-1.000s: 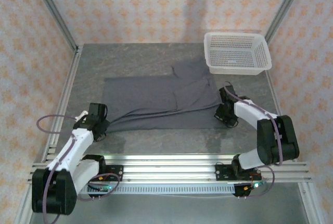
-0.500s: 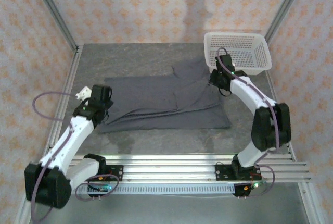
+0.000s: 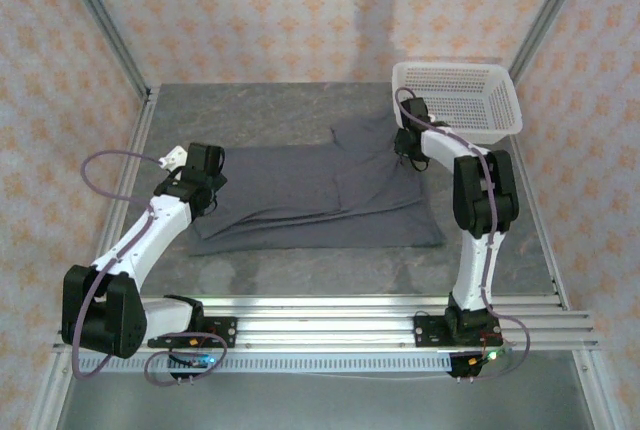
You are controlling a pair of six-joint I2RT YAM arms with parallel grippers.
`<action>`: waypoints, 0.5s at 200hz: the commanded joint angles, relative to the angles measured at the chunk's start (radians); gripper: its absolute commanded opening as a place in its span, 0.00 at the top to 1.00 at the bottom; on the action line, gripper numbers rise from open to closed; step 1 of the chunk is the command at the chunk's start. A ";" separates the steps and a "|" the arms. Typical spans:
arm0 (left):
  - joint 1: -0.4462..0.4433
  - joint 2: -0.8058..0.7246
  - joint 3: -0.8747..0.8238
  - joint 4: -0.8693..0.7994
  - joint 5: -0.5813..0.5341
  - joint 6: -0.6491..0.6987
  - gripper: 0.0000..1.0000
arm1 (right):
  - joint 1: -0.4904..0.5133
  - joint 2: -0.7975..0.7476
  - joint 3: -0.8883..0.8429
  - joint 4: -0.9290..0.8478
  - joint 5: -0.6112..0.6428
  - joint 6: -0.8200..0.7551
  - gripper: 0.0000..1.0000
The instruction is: Fold the inside-out t-shirt
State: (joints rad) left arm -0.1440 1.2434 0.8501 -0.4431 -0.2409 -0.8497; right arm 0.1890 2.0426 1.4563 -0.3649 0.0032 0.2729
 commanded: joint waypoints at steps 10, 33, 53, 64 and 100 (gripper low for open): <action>-0.004 -0.027 -0.014 0.010 -0.044 0.021 0.72 | -0.002 0.015 -0.034 0.112 0.000 0.028 0.67; -0.004 -0.034 -0.020 0.012 -0.049 0.023 0.72 | 0.000 0.033 -0.056 0.167 -0.037 0.036 0.67; -0.003 -0.035 -0.026 0.015 -0.052 0.026 0.72 | -0.002 0.056 -0.054 0.179 -0.044 0.046 0.65; -0.003 -0.034 -0.026 0.016 -0.060 0.031 0.72 | 0.000 0.061 -0.044 0.171 -0.059 0.046 0.67; 0.016 -0.022 -0.006 0.004 -0.073 0.035 0.70 | -0.002 0.054 -0.061 0.177 -0.077 0.054 0.81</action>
State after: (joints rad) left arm -0.1429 1.2285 0.8406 -0.4366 -0.2577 -0.8349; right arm 0.1890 2.0712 1.4174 -0.1928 -0.0483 0.3130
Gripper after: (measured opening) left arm 0.296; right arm 0.215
